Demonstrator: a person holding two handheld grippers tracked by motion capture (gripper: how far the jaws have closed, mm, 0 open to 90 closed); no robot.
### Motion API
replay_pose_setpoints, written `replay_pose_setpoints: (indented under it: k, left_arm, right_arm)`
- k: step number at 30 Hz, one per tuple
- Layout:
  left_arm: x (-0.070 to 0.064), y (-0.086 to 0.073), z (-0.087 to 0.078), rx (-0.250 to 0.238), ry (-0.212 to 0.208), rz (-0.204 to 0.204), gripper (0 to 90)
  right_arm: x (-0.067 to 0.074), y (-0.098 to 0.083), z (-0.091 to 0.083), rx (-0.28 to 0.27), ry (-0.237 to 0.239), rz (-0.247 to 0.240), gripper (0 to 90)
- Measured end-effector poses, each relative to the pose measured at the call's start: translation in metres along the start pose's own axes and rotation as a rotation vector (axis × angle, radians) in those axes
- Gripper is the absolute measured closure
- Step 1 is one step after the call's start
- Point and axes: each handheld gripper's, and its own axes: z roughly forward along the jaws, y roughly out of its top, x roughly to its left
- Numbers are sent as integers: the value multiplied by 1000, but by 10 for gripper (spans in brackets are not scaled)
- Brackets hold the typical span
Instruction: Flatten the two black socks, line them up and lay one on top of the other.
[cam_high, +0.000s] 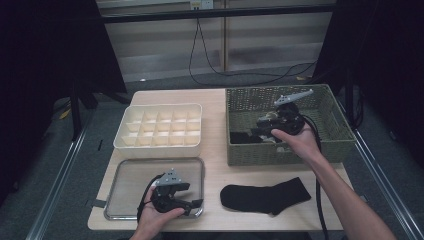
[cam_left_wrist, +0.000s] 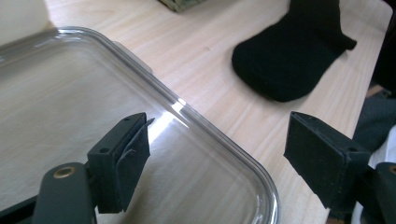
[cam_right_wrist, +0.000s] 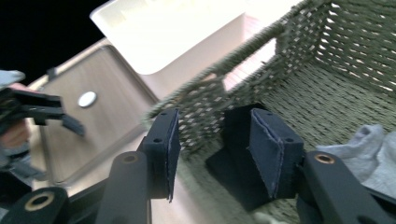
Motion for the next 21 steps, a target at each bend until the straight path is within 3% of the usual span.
replay_pose_setpoints:
  k: [6, 12, 14, 16, 21]
  left_arm:
    - [1, 2, 0, -2, 8, 0, 215]
    - [5, 2, -3, -18, 25, -15, 213]
    - [6, 2, -2, -25, 26, -24, 213]
    - [6, 2, -1, -18, 21, -23, 213]
    - [5, 3, 3, -3, -1, -12, 213]
  right_arm:
    - [-18, 11, 15, 57, -28, 8, 499]
    - [-37, 20, 33, 107, -24, 33, 458]
    - [-40, 24, 39, 161, -19, 37, 429]
    - [-42, 26, 42, 181, -7, 65, 435]
    - [-46, 28, 54, 215, -17, 64, 432]
